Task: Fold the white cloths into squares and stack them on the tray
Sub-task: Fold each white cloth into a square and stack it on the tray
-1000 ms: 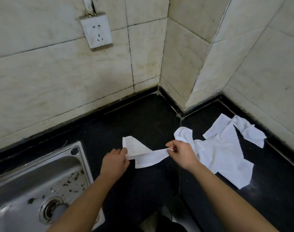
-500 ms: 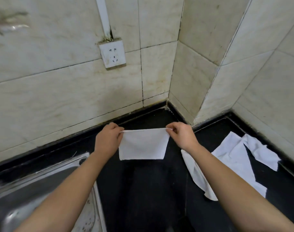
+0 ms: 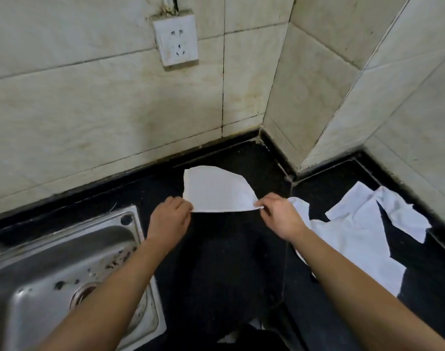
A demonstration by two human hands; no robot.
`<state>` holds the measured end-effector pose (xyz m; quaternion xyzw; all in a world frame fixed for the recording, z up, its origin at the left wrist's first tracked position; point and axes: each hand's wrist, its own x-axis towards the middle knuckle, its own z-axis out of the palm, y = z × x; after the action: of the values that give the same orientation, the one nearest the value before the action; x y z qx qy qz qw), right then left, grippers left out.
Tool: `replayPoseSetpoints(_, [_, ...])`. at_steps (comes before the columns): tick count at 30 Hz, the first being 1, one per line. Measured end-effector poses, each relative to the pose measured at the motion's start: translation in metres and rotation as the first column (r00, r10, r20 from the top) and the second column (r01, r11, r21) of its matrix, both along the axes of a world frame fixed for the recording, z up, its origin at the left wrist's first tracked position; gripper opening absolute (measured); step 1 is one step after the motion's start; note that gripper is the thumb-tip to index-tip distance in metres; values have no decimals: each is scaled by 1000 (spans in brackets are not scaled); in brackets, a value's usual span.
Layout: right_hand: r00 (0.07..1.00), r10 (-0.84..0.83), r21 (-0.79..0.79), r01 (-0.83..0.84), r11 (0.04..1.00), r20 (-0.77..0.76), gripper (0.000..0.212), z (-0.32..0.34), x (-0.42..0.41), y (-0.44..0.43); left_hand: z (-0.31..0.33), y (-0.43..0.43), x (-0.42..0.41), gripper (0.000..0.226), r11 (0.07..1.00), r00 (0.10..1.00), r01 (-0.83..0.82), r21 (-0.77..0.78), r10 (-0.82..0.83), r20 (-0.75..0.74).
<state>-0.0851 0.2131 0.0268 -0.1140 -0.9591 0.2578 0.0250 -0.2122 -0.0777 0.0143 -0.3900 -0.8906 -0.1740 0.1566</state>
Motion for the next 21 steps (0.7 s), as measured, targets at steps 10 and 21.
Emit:
replayPoseSetpoints(10, [891,196,-39,-198,979,410,25,-96,100,-44,-119,-65,115,18,917,896,197,-347,-24,443])
replayPoseSetpoints(21, [819,209,-235,-93,968,535,21,-92,87,-25,-96,-61,93,21,928,752,193,-318,68,656])
